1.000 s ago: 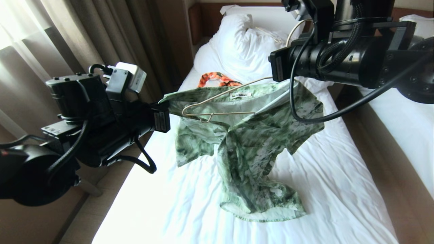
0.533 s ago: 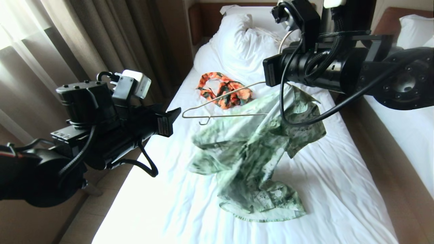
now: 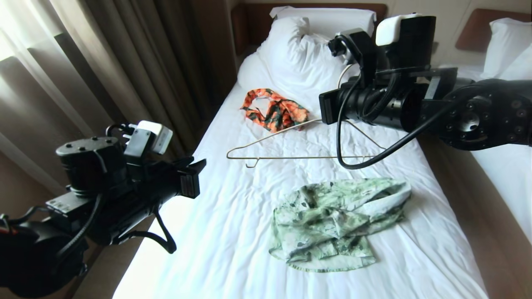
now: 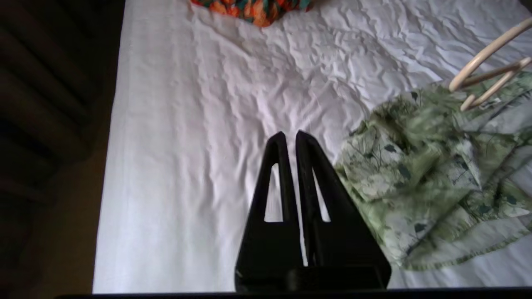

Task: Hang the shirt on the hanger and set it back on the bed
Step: Take the clothes hanger out of the clothes, then place the hanger on the bed

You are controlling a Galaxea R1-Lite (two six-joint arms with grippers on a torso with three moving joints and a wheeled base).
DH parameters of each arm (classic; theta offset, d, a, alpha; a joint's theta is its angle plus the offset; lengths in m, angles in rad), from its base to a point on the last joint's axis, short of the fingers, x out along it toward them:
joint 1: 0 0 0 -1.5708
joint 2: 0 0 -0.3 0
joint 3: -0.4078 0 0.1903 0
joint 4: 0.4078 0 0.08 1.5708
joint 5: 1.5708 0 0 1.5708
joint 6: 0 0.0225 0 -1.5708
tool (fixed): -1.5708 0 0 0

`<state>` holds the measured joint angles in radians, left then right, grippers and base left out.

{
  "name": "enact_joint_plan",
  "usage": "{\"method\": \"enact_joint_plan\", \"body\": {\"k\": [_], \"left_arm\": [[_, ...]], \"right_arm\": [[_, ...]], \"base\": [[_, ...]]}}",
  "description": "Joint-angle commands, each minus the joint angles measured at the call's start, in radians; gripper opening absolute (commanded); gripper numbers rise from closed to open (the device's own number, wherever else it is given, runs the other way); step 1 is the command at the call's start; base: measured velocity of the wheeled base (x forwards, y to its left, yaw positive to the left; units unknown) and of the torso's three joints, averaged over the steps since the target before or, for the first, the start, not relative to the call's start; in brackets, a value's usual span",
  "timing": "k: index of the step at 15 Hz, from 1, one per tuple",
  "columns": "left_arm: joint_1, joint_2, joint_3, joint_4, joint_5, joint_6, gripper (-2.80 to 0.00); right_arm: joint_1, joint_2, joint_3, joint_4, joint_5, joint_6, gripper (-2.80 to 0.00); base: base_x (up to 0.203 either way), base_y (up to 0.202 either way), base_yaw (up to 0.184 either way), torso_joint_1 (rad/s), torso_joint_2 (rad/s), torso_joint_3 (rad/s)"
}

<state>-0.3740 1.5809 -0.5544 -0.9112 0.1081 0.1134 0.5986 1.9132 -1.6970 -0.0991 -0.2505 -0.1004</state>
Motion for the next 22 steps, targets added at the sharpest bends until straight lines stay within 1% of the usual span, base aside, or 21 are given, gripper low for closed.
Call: {"method": "enact_joint_plan", "body": {"k": [1,3,5,7,9,10,12,14,17,19,21,22], "left_arm": [[0.028,-0.031,0.102,-0.042,0.001,0.000,-2.80],[0.050,-0.068,0.217,-0.093,0.001,-0.013,-2.80],[0.059,-0.100,0.289,-0.134,0.006,-0.043,-2.80],[0.064,-0.111,0.313,-0.139,0.007,-0.055,-2.80],[0.065,-0.128,0.324,-0.138,0.008,-0.082,-2.80],[0.066,-0.135,0.329,-0.138,0.011,-0.086,-2.80],[0.065,-0.166,0.348,-0.138,0.034,-0.084,-2.80],[0.065,-0.211,0.364,-0.137,0.052,-0.083,-2.80],[0.065,-0.285,0.399,-0.131,0.057,-0.080,-2.80],[0.066,-0.308,0.415,-0.130,0.059,-0.078,-2.80],[0.064,-0.332,0.417,-0.130,0.075,-0.078,-2.80],[0.064,-0.347,0.421,-0.130,0.081,-0.078,-2.80]], "right_arm": [[-0.010,0.009,0.037,-0.005,-0.001,0.013,-2.80],[-0.034,0.034,0.127,-0.057,-0.003,0.027,-2.80],[-0.078,0.073,0.225,-0.105,-0.012,0.029,-2.80],[-0.127,0.094,0.299,-0.116,-0.016,0.033,-2.80],[-0.176,0.111,0.384,-0.119,-0.015,0.033,-2.80],[-0.199,0.136,0.400,-0.120,-0.015,0.030,-2.80],[-0.237,0.188,0.401,-0.121,-0.015,0.018,-2.80],[-0.252,0.245,0.389,-0.132,-0.015,-0.001,-2.80],[-0.256,0.321,0.366,-0.210,-0.010,-0.008,-2.80],[-0.252,0.350,0.346,-0.214,-0.010,-0.026,-2.80],[-0.255,0.373,0.326,-0.213,-0.011,-0.029,-2.80],[-0.256,0.387,0.315,-0.215,-0.013,-0.036,0.00]], "base": [[0.000,0.000,0.000,0.000,0.00,0.000],[0.000,0.000,0.000,0.000,0.00,0.000],[0.000,0.000,0.000,0.000,0.00,0.000],[0.000,0.000,0.000,0.000,0.00,0.000],[0.000,0.000,0.000,0.000,0.00,0.000],[0.000,0.000,0.000,0.000,0.00,0.000],[0.000,0.000,0.000,0.000,0.00,0.000],[0.000,0.000,0.000,0.000,0.00,0.000],[0.000,0.000,0.000,0.000,0.00,0.000],[0.000,0.000,0.000,0.000,0.00,0.000],[0.000,0.000,0.000,0.000,0.00,0.000],[0.000,0.000,0.000,0.000,0.00,0.000]]}}
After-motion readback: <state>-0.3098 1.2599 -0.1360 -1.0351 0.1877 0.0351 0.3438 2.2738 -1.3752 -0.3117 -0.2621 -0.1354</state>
